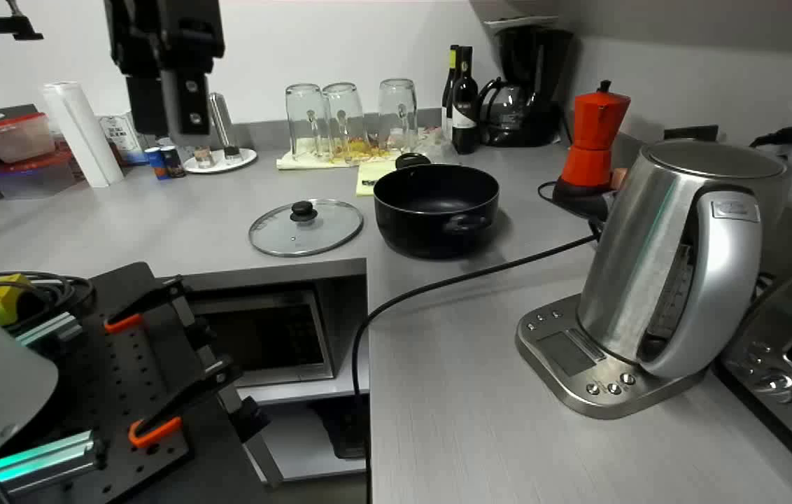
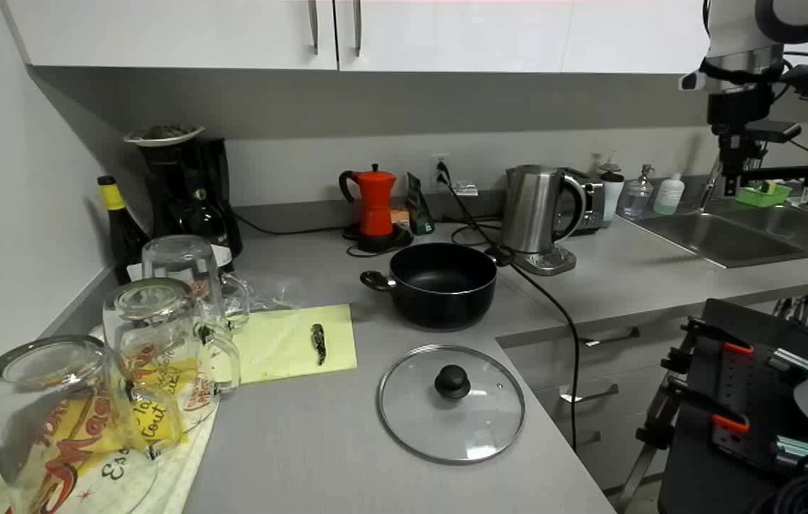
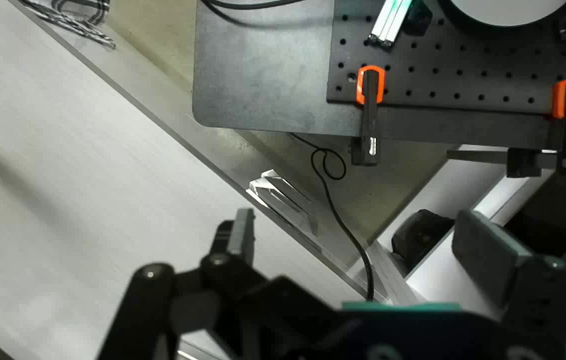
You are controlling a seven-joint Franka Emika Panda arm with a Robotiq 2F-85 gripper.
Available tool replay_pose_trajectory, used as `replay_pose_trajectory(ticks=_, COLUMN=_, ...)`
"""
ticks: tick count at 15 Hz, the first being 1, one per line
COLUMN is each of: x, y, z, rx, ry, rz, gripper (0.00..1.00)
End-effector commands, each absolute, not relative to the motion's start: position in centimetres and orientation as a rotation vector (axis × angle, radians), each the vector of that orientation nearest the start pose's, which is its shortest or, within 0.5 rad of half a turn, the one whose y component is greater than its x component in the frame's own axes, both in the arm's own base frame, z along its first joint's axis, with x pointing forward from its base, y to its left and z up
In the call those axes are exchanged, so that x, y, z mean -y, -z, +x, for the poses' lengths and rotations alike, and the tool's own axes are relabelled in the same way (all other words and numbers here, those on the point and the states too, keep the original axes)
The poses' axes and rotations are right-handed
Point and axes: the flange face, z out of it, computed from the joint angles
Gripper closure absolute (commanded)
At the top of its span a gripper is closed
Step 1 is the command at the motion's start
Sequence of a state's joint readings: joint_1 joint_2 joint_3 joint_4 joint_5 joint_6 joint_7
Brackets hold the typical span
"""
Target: Put the lid on the pot
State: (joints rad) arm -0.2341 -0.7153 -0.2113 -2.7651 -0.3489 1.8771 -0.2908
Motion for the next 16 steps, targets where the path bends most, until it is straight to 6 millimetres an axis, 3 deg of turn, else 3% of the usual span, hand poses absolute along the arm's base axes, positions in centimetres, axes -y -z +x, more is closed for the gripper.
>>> replay_pose_trajectory(ticks=1, x=14.9, y=-39.9, z=26.8, rx=0.071, ry=-0.365, rz=-3.236, gripper=0.0)
replay_pose_trajectory(ticks=8, x=14.9, y=-39.9, z=26.8, rx=0.071, ry=-0.365, rz=-3.236, gripper=0.0)
replay_pose_trajectory(ticks=12, x=14.3, y=-39.5, z=28.8, rx=0.151, ry=-0.366, rz=-3.253, gripper=0.0)
replay_pose_trajectory(ticks=16, x=11.9, y=-39.8, z=32.0, rx=0.33, ry=-0.349, rz=-3.294, gripper=0.0)
